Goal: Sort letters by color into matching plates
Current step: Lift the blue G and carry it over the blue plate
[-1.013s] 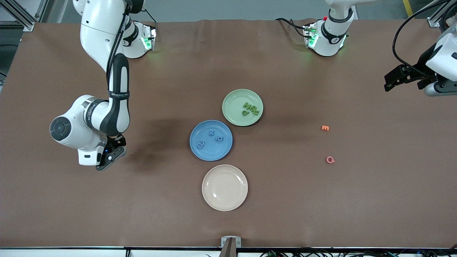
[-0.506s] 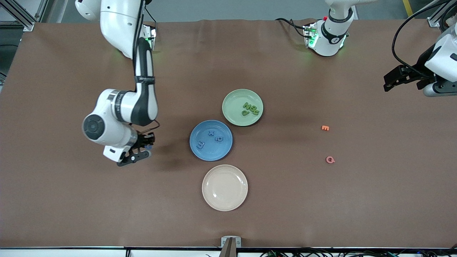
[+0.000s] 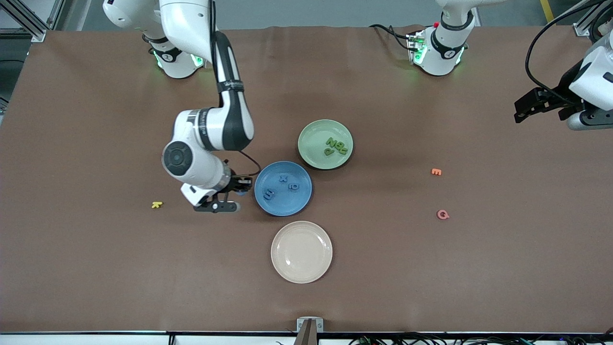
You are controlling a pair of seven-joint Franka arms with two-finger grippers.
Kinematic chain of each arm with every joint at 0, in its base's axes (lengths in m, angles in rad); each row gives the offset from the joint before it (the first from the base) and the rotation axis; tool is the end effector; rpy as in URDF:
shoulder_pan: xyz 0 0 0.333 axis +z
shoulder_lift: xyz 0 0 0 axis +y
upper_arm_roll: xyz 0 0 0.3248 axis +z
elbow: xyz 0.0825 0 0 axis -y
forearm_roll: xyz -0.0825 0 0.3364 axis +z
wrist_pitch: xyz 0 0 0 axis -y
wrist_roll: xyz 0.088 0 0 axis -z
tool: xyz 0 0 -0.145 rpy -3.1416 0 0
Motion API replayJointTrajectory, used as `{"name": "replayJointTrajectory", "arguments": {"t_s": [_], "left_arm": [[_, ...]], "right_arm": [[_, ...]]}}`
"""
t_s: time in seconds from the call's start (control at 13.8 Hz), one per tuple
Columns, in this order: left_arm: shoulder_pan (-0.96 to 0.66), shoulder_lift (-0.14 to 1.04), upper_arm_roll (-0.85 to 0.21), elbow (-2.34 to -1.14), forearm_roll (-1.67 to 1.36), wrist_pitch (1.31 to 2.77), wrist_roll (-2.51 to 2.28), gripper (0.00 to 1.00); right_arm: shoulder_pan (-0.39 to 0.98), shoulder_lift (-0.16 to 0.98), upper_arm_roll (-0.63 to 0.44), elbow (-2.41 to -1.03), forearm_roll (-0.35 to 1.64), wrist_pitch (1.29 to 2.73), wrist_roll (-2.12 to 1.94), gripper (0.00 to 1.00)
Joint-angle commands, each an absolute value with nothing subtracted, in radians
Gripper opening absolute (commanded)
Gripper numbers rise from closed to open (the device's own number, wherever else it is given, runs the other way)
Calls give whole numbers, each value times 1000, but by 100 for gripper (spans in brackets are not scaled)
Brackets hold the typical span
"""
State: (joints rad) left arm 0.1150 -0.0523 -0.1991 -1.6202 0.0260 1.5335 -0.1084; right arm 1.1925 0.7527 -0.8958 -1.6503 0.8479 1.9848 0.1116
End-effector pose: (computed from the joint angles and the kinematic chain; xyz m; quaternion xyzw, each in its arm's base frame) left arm 0.4832 -0.0395 0.5968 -0.9996 -0.0126 0.0159 0.0198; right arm 0.5486 0.3249 0.2785 -0.9940 0.0499 0.0540 0.0808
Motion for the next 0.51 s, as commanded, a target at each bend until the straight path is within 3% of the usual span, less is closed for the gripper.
{"name": "replayJointTrajectory", "arguments": {"t_s": [0.0, 0.43], "left_arm": [[124, -67, -204, -1632, 17, 1539, -94, 100], [124, -64, -204, -1632, 17, 1540, -94, 100]], "right_arm": [[1169, 747, -810, -1623, 861, 2055, 250, 12], [1187, 794, -749, -1626, 850, 2120, 370, 16]]}}
